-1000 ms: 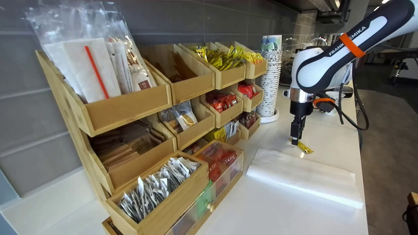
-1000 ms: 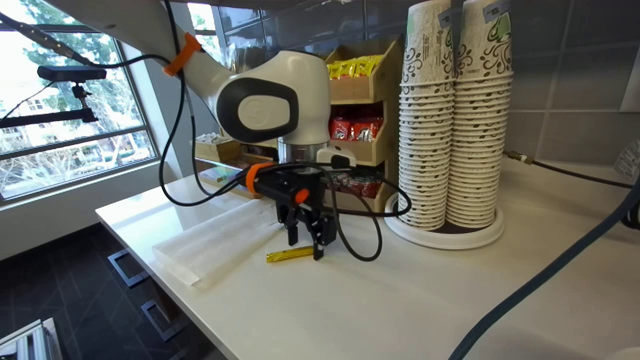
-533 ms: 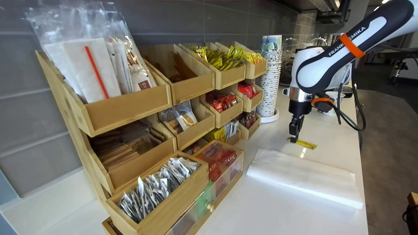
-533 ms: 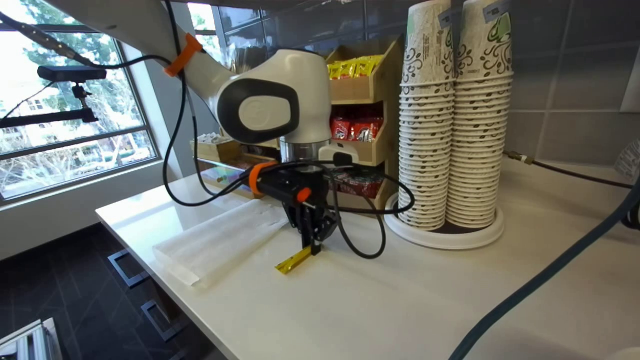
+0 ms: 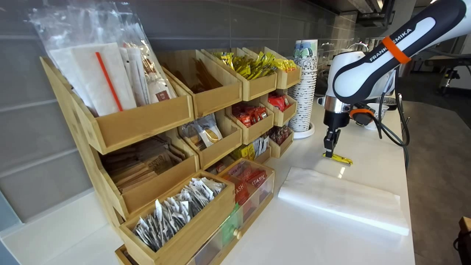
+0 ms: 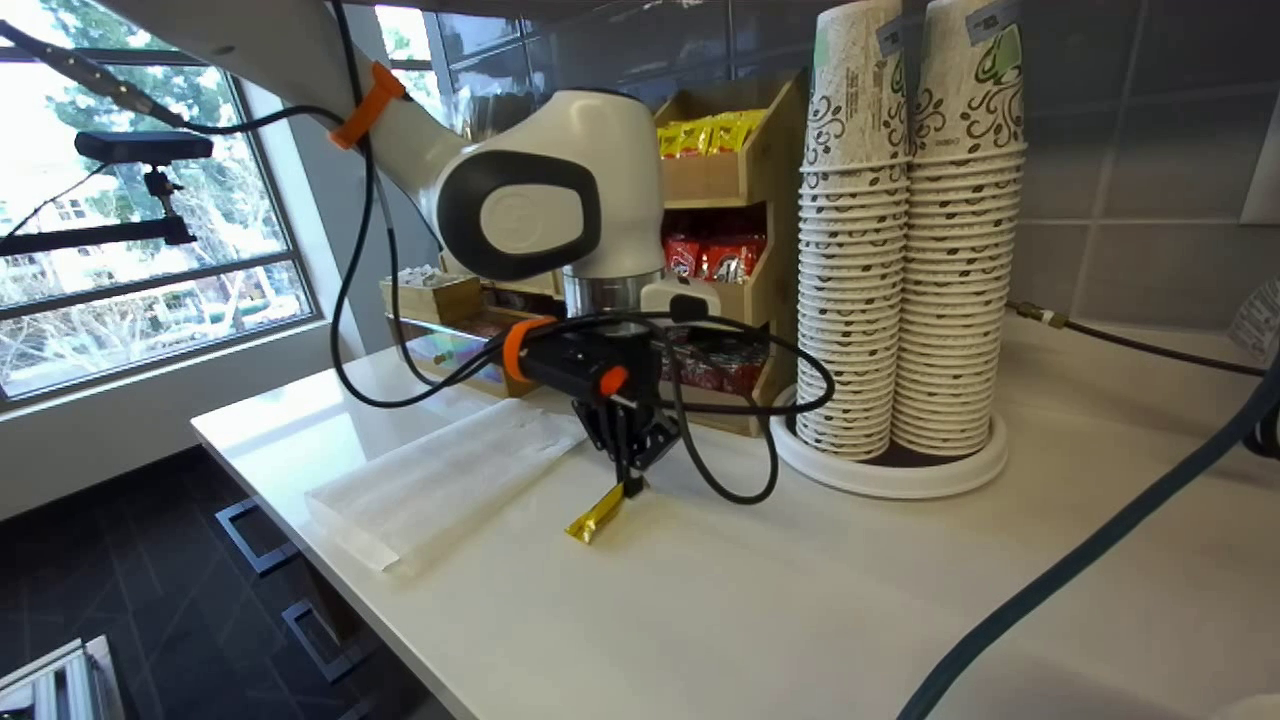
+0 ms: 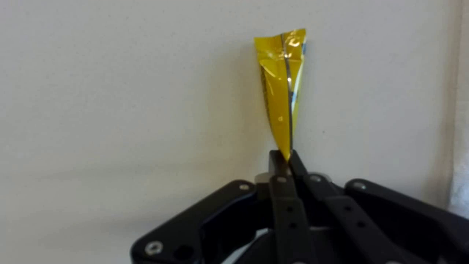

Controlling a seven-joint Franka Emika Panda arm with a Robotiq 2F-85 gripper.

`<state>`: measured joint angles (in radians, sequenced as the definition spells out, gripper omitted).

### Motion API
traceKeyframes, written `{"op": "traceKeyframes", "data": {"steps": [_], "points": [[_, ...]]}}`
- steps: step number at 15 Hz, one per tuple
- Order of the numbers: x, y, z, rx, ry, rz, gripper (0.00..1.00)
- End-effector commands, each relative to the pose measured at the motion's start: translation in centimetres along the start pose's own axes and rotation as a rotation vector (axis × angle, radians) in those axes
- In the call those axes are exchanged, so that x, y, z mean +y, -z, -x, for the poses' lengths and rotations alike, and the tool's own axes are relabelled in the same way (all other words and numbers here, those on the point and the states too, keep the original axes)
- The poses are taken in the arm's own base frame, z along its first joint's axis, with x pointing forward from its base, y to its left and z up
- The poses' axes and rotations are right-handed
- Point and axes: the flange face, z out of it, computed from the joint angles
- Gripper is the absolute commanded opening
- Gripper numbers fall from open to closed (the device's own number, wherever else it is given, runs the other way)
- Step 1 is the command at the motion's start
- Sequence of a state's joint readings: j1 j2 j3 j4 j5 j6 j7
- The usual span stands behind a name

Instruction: Pick up the yellow sachet from the counter and put it on the topmost shelf of the stand.

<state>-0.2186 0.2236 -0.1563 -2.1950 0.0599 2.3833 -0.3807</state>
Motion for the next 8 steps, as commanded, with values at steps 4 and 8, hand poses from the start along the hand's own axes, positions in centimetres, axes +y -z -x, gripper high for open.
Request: {"op": "traceKeyframes", "data": {"steps": [4,8], "points": [[-0.4,5.0,0.7,0.147,0.012,-0.027,0.01],[-1.8,9.9,1.5,0.280,0.088,-0.060,0.01]]}}
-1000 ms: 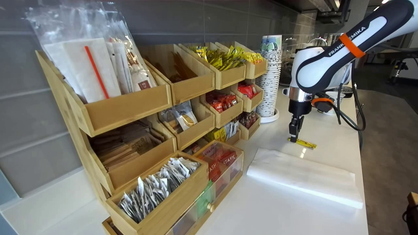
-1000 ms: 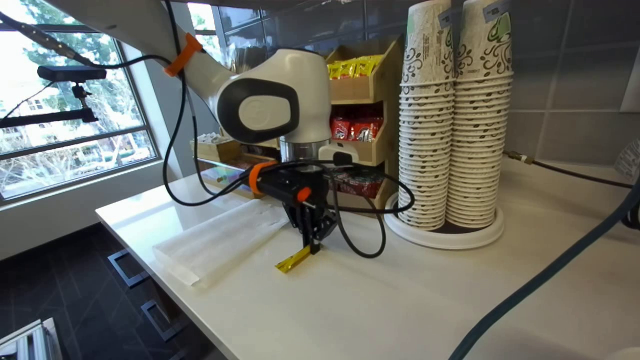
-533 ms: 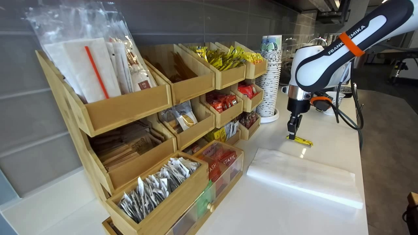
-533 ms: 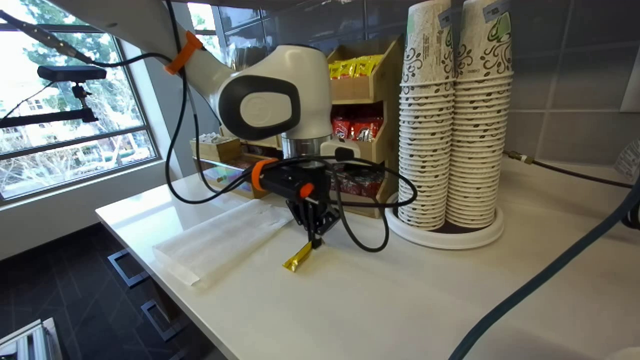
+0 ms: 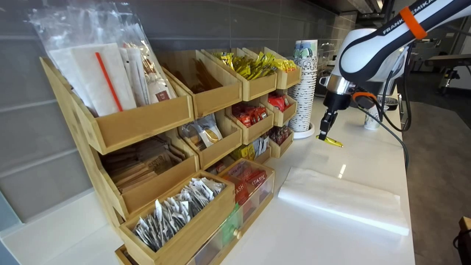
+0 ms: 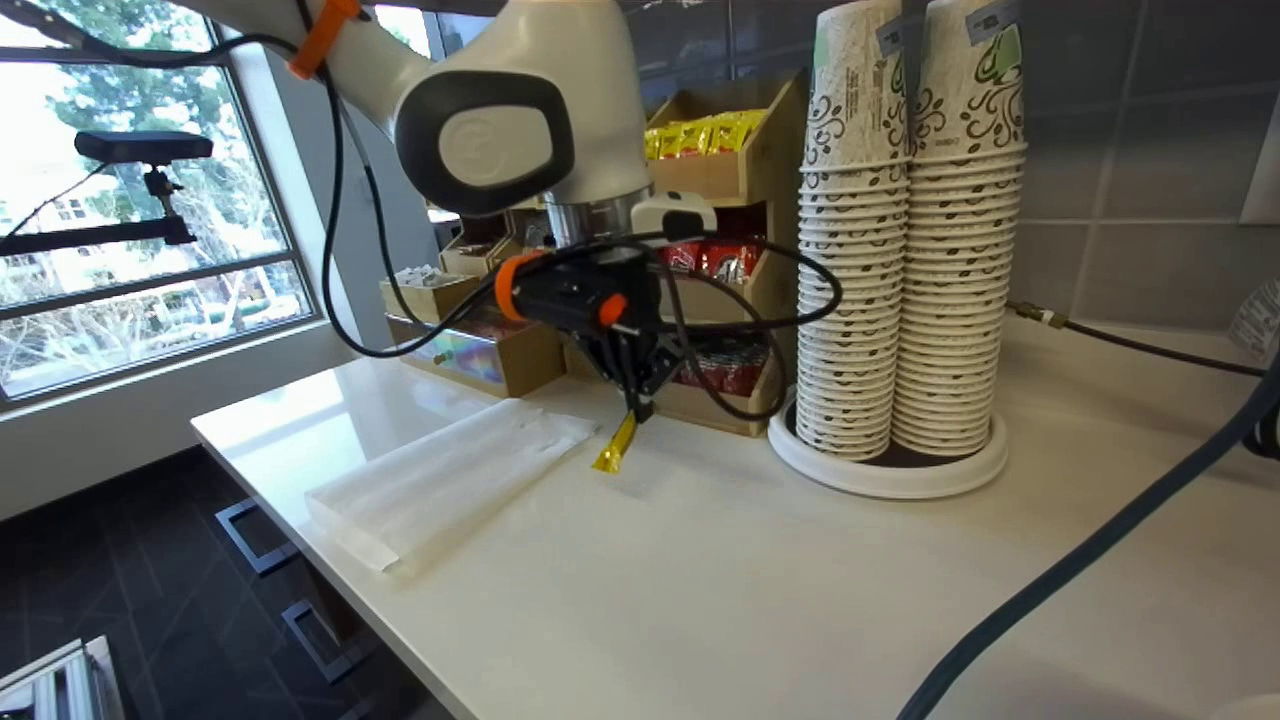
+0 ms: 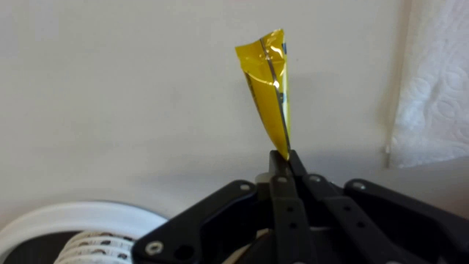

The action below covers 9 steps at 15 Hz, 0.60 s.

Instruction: Pick up the yellow sachet from the counter and put it on the topmost shelf of the stand.

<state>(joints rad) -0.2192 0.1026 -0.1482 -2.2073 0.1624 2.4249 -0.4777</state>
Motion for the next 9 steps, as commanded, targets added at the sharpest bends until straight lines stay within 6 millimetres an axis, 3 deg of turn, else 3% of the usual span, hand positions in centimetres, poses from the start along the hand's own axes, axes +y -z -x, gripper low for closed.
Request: {"op": "traceKeyframes", "data": {"steps": [1,3,5,9], "points": [[-2.1,4.8,1.0,0.140,0.078,-0.042,0.01],[-3.2,6.5,0.8,0.164,0.129,-0.008,0.01],[-2.4,6.0,-0.1,0.133,0.103,-0.012,0.03],[-3.1,6.5,0.2,0.144,0.117,-0.006,0.03]]}}
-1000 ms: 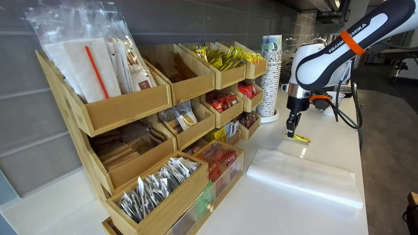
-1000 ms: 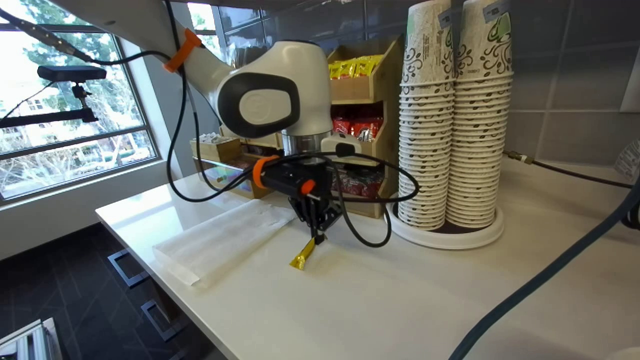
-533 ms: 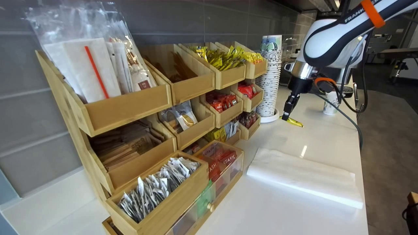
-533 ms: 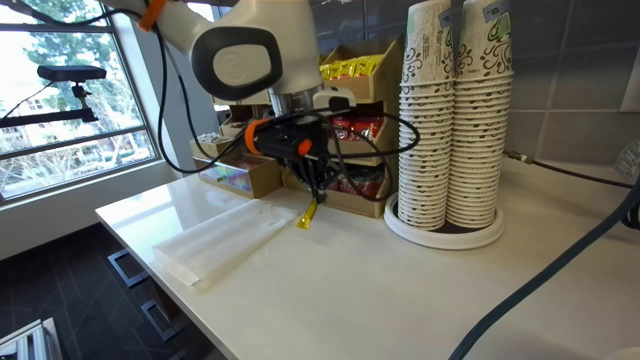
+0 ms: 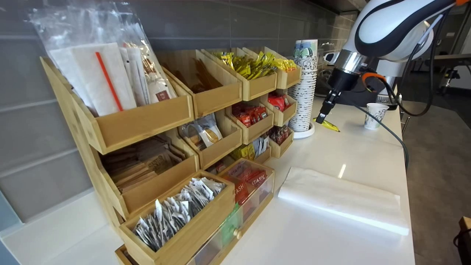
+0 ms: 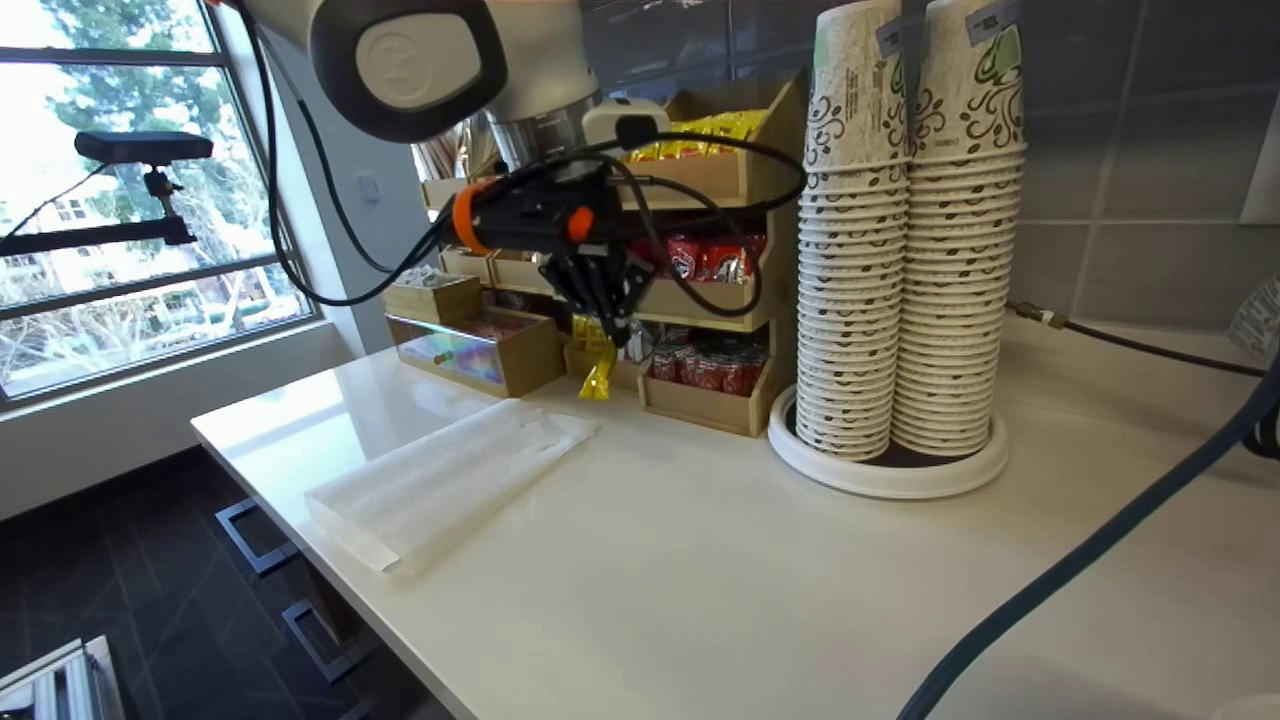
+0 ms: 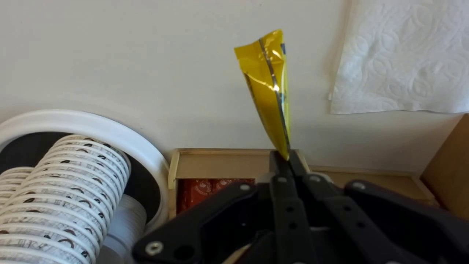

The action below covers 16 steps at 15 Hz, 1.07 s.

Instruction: Pick up the yellow sachet from the counter and put it on the topmost shelf of the stand.

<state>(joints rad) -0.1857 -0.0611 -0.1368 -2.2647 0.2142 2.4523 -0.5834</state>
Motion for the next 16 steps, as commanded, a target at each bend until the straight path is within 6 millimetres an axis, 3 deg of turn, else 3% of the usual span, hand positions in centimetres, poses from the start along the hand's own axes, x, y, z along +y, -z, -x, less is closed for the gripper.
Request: {"op": "traceKeyframes", "data": {"steps": [1,3,10,16], "points": [[0.0,-0.1,0.1,0.000,-0.001,0.002,0.03],[-0.5,0.6,-0.6,0.036,0.020,-0.012,0.01],[-3.4,7.0,-3.8,0.330,0.113,-0.145,0.01],[-4.1,11.2,-3.9,0.548,0.176,-0.279,0.01]]}}
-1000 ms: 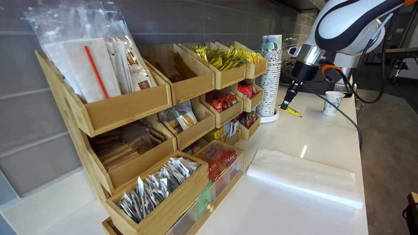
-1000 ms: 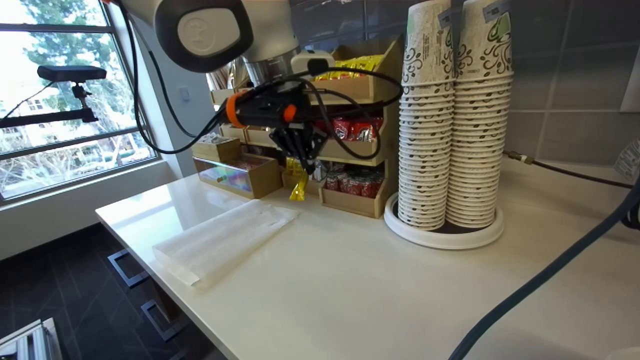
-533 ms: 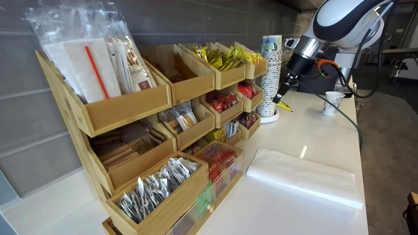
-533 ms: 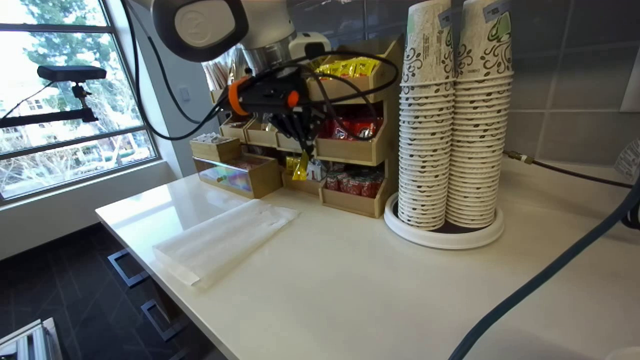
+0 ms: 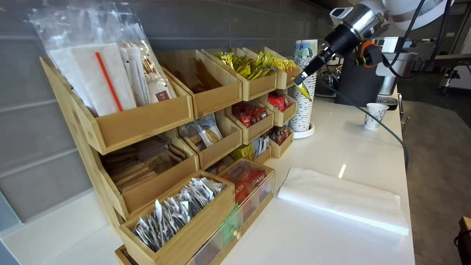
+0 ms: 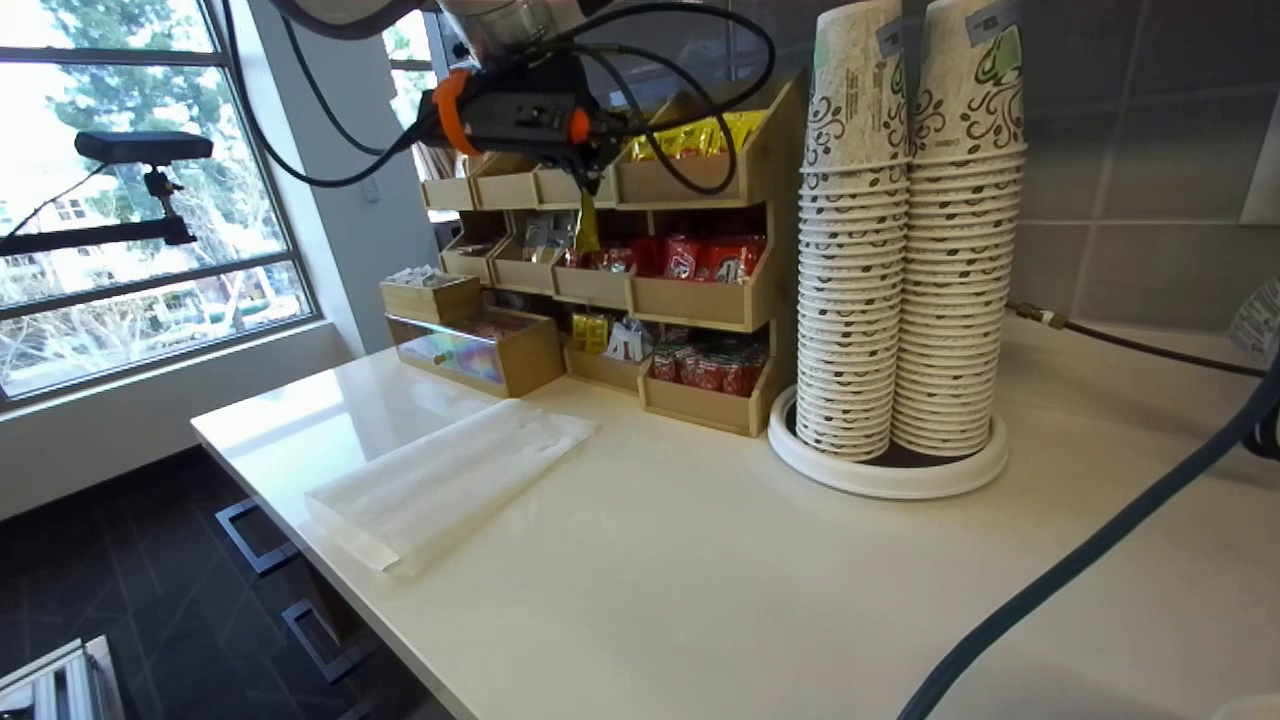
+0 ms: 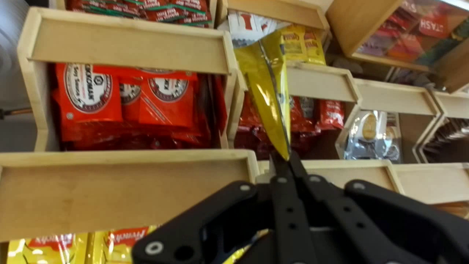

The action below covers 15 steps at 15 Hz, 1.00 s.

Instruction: Pick up the yellow sachet from the counter and put it on the topmost shelf of the stand.

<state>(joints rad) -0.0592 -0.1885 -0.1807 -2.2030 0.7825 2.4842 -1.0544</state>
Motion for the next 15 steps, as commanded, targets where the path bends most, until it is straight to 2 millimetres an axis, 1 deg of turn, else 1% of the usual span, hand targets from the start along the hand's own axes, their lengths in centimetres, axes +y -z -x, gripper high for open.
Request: {"op": "traceKeyframes", "data": {"steps": [1,3,8,15], "points": [[-1.1,2.3,-1.1,0.138,0.037,-0.092,0.01],[-1.5,2.8,-1.6,0.192,0.046,-0.125,0.01],[-3.1,3.3,-2.6,0.312,0.076,-0.198,0.01],[-6.2,1.9,-4.2,0.449,0.135,-0.323,0.01]]}}
